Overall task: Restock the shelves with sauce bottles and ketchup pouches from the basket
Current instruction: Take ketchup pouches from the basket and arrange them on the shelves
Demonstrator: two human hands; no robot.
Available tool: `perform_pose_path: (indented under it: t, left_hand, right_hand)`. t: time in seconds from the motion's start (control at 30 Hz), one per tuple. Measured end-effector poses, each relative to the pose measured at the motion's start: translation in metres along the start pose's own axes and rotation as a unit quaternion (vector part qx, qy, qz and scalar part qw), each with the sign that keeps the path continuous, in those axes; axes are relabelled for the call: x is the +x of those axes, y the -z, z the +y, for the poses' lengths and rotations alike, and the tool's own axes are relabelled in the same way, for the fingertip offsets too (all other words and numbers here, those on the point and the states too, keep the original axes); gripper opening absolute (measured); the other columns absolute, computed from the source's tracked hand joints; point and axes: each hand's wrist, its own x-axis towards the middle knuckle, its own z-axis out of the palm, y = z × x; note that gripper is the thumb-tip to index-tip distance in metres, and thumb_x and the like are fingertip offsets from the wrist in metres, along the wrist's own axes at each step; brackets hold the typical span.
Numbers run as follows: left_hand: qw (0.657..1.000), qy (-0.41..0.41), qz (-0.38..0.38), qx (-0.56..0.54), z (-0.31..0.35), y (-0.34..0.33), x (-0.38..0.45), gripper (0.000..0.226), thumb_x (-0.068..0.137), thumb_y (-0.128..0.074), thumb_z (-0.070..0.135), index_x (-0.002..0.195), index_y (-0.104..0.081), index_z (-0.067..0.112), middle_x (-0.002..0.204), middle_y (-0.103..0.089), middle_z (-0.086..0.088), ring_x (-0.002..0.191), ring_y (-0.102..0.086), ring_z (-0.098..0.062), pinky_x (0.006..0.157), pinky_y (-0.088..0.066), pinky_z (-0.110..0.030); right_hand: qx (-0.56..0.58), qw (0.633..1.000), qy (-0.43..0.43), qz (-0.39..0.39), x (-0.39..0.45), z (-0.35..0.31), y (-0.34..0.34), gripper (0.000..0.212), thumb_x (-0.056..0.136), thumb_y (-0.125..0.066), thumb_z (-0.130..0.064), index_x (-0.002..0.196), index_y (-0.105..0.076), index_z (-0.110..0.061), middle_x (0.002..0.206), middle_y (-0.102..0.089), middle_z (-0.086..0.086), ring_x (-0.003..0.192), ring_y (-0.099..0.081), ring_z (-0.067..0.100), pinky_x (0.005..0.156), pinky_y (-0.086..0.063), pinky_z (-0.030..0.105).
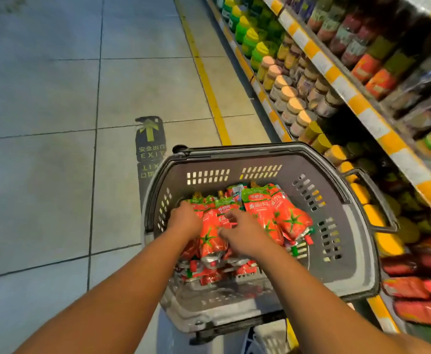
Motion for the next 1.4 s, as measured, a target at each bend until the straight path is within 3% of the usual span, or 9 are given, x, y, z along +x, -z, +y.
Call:
perform_pose_path:
  t: [0.23,0.37,0.6,0.7,0.87,1.0,1.13,1.27,1.4]
  left_hand:
    - [0.997,0.036,-0.025,0.067,0.0,-0.01,0.002,0.069,0.096,-0.059,0.025,0.154,-0.022,0.012,0.142,-0.053,-0.024,0.127,-0.056,-0.043,0.104,-0.048,-0.048]
    - [0.998,0.048,-0.007,0.035,-0.001,-0.009,0.002,0.069,0.093,-0.058,0.017,0.152,-0.021,0.017,0.14,-0.049,-0.026,0.121,-0.058,-0.044,0.096,-0.049,-0.047]
    - [0.999,0.047,0.0,-0.01,-0.003,-0.004,-0.007,0.069,0.091,-0.066,0.02,0.15,-0.03,0.013,0.132,-0.06,-0.015,0.115,-0.062,-0.036,0.091,-0.053,-0.044]
    - [0.999,0.027,-0.003,-0.038,-0.003,-0.002,-0.01,0.042,0.087,-0.068,0.02,0.126,-0.055,0.018,0.118,-0.066,-0.009,0.105,-0.064,-0.032,0.095,-0.055,-0.046]
    - [0.997,-0.015,-0.018,-0.072,-0.002,0.008,-0.014,0.003,0.087,-0.071,0.016,0.09,-0.072,0.016,0.092,-0.074,-0.007,0.088,-0.07,-0.028,0.086,-0.06,-0.048]
    - [0.996,-0.044,0.007,-0.082,0.0,0.012,-0.02,0.015,0.092,-0.071,0.015,0.081,-0.064,0.022,0.089,-0.071,-0.004,0.089,-0.069,-0.026,0.088,-0.058,-0.046]
    - [0.989,-0.077,0.033,-0.125,0.005,0.018,-0.029,0.024,0.095,-0.07,0.016,0.084,-0.054,0.03,0.088,-0.063,0.006,0.094,-0.066,-0.024,0.089,-0.055,-0.042]
    - [0.975,-0.106,0.018,-0.193,0.009,0.03,-0.039,0.022,0.094,-0.074,0.029,0.109,-0.059,0.027,0.103,-0.072,0.004,0.094,-0.071,-0.018,0.085,-0.059,-0.045]
    - [0.946,-0.148,0.009,-0.289,0.016,0.042,-0.055,0.025,0.091,-0.078,0.026,0.111,-0.064,0.026,0.101,-0.078,0.002,0.09,-0.077,-0.015,0.079,-0.062,-0.041]
  right_hand:
    - [0.088,0.994,-0.048,-0.035,0.017,0.005,-0.018,0.06,0.097,-0.067,-0.018,0.152,-0.042,-0.013,0.119,-0.06,0.008,0.086,-0.062,0.013,0.073,-0.054,0.032]
    - [0.073,0.996,-0.058,-0.016,0.026,0.004,-0.03,0.065,0.093,-0.068,-0.017,0.152,-0.041,-0.011,0.132,-0.061,0.011,0.11,-0.064,0.028,0.094,-0.056,0.044]
    - [0.058,0.994,-0.089,0.009,0.029,0.009,-0.043,0.028,0.084,-0.08,-0.027,0.097,-0.057,-0.018,0.098,-0.065,0.001,0.098,-0.064,0.028,0.078,-0.049,0.033]
    - [0.033,0.996,-0.084,-0.001,0.028,0.013,-0.049,0.053,0.083,-0.082,-0.031,0.125,-0.057,-0.014,0.124,-0.066,0.007,0.114,-0.063,0.032,0.092,-0.051,0.036]
    - [-0.01,0.994,-0.102,0.03,0.025,0.018,-0.059,0.052,0.083,-0.081,-0.027,0.127,-0.054,-0.016,0.122,-0.066,0.008,0.113,-0.063,0.034,0.09,-0.054,0.041]
    - [-0.035,0.991,-0.125,0.043,0.024,0.018,-0.058,0.027,0.089,-0.071,-0.021,0.114,-0.063,-0.014,0.115,-0.068,0.009,0.107,-0.066,0.035,0.075,-0.048,0.034]
    - [0.028,0.988,-0.139,0.054,0.029,0.023,-0.046,0.008,0.086,-0.067,-0.014,0.092,-0.062,-0.014,0.092,-0.064,0.009,0.089,-0.064,0.032,0.07,-0.049,0.034]
    - [0.172,0.971,-0.154,0.059,0.028,0.037,-0.029,0.029,0.076,-0.076,-0.004,0.065,-0.053,-0.018,0.075,-0.063,0.01,0.083,-0.073,0.037,0.07,-0.064,0.053]
    - [0.359,0.918,-0.16,0.045,0.008,0.046,0.003,0.024,0.081,-0.075,0.009,0.076,-0.063,-0.011,0.081,-0.07,0.013,0.073,-0.069,0.028,0.065,-0.062,0.04]
